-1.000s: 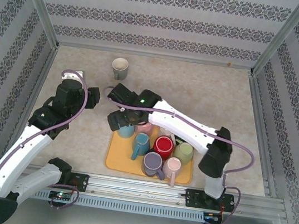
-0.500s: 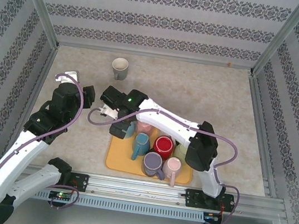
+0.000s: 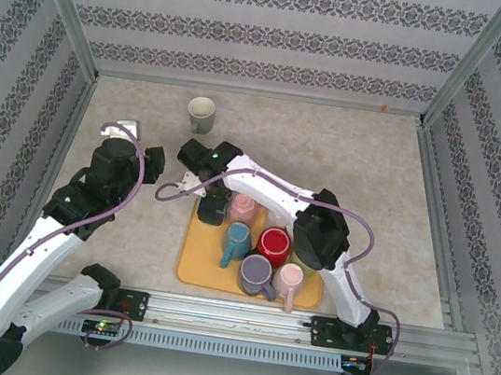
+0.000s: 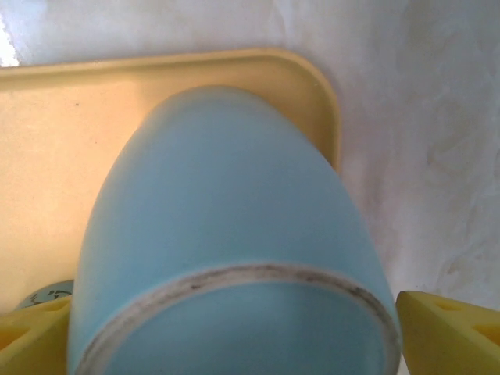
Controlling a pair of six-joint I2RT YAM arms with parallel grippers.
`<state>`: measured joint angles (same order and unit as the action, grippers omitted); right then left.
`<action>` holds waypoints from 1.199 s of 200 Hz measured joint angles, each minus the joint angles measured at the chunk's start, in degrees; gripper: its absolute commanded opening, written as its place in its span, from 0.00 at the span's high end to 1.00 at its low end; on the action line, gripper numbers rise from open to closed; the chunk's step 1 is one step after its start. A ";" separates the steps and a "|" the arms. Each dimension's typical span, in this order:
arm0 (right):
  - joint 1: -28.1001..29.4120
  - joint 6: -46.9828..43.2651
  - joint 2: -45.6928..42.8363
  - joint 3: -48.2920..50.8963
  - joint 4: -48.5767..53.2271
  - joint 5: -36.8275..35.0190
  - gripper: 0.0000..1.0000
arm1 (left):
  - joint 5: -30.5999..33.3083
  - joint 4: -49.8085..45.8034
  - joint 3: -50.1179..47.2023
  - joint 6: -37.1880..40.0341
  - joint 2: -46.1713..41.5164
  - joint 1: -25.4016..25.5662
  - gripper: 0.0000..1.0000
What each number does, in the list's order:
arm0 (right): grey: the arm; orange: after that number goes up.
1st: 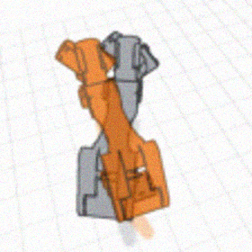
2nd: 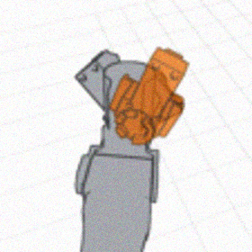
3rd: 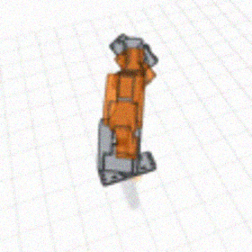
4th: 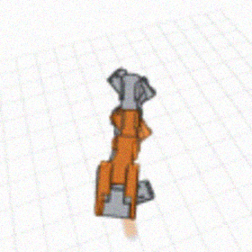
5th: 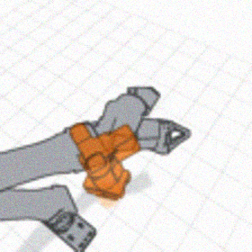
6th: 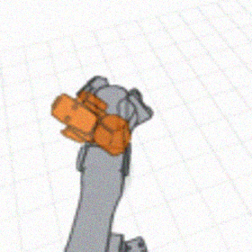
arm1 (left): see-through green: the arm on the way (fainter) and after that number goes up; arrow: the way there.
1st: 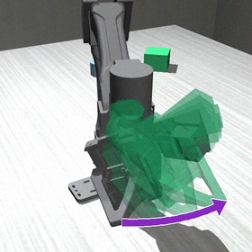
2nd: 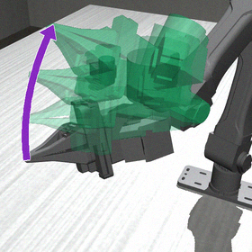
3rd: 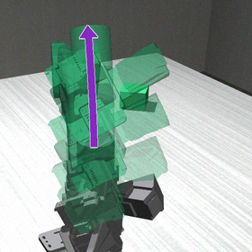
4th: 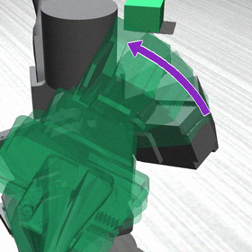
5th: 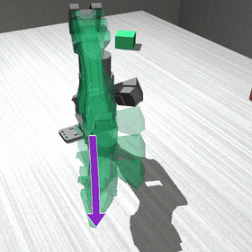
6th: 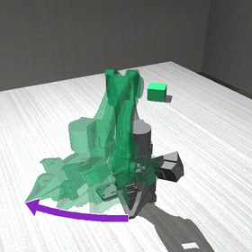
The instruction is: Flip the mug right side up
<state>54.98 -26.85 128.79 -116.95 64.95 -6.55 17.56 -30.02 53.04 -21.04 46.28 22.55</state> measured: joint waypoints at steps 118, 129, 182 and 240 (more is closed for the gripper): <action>0.00 1.16 3.26 -3.72 0.24 3.15 0.44 | -0.17 0.87 -0.74 1.11 -0.04 0.02 0.36; 0.00 1.16 3.26 -3.91 0.28 3.10 0.46 | -0.17 0.87 -0.85 1.11 -0.04 0.02 0.36; -0.57 3.72 -0.39 -5.33 0.24 4.00 0.63 | -0.52 0.90 -0.66 1.11 -2.45 0.02 0.36; -10.75 23.06 -18.53 -0.09 -10.03 17.57 0.65 | -7.58 1.25 6.91 0.00 -3.17 0.02 0.35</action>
<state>44.23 -3.79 110.26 -117.03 54.92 11.03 9.98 -28.77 59.94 -21.04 43.11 22.57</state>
